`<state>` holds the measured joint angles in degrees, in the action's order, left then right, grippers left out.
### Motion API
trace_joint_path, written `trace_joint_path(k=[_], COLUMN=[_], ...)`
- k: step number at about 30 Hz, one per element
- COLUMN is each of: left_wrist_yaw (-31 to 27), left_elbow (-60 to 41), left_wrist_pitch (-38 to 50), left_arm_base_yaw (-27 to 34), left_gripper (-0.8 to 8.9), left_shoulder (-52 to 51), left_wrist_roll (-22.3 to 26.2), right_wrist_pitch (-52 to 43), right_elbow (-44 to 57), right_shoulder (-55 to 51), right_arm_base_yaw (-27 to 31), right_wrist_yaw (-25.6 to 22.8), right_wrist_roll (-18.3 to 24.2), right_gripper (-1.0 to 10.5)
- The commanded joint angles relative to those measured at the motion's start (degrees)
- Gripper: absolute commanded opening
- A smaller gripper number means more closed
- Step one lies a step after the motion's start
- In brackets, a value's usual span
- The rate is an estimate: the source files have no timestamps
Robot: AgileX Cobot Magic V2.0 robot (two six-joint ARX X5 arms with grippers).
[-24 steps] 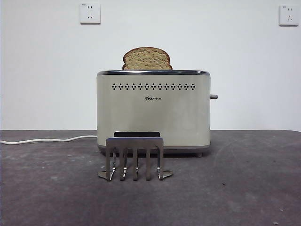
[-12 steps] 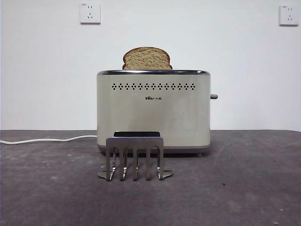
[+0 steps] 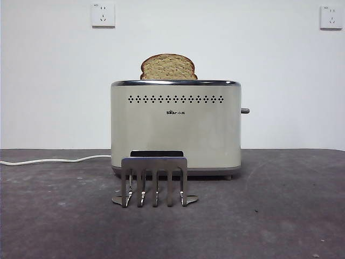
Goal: Pick up a slice of bread from the rack,put the bread on the toaster,press the button
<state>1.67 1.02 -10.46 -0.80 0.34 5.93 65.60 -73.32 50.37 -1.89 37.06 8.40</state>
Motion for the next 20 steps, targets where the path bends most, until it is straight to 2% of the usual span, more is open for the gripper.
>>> trace_joint_path(k=[1,9,14,15,16,20], left_wrist_yaw=[-0.09,-0.09,-0.09,-0.11,-0.11,-0.11], left_elbow=[-0.79,-0.81,-0.79,-0.81,-0.79,-0.79], left_wrist_pitch=[0.07,0.07,0.07,0.07,0.07,0.07], left_arm_base_yaw=[0.17,0.17,0.17,0.17,0.17,0.17], left_gripper=[-0.03,-0.03,-0.03,-0.03,-0.03,-0.03], left_shoulder=[-0.13,-0.13,-0.13,-0.13,-0.13,-0.13], left_wrist_roll=[-0.39,-0.39,-0.39,-0.39,-0.39,-0.39], right_wrist_pitch=[-0.15,-0.17,-3.65,-6.73,-10.1,-27.67], right_elbow=[0.61,0.61,1.99,3.52,5.33,18.25], right_shoulder=[-0.13,-0.13,-2.45,-4.0,-5.62,-14.88], right_arm_base_yaw=[-0.04,-0.04,0.55,1.27,1.88,2.93], right_wrist_yaw=[-0.04,-0.07,-2.93,-2.89,-2.8,-3.04], right_wrist_roll=[0.48,0.92,10.4,10.75,9.99,2.27], right_gripper=[0.0,0.0,0.0,0.0,0.0,0.0])
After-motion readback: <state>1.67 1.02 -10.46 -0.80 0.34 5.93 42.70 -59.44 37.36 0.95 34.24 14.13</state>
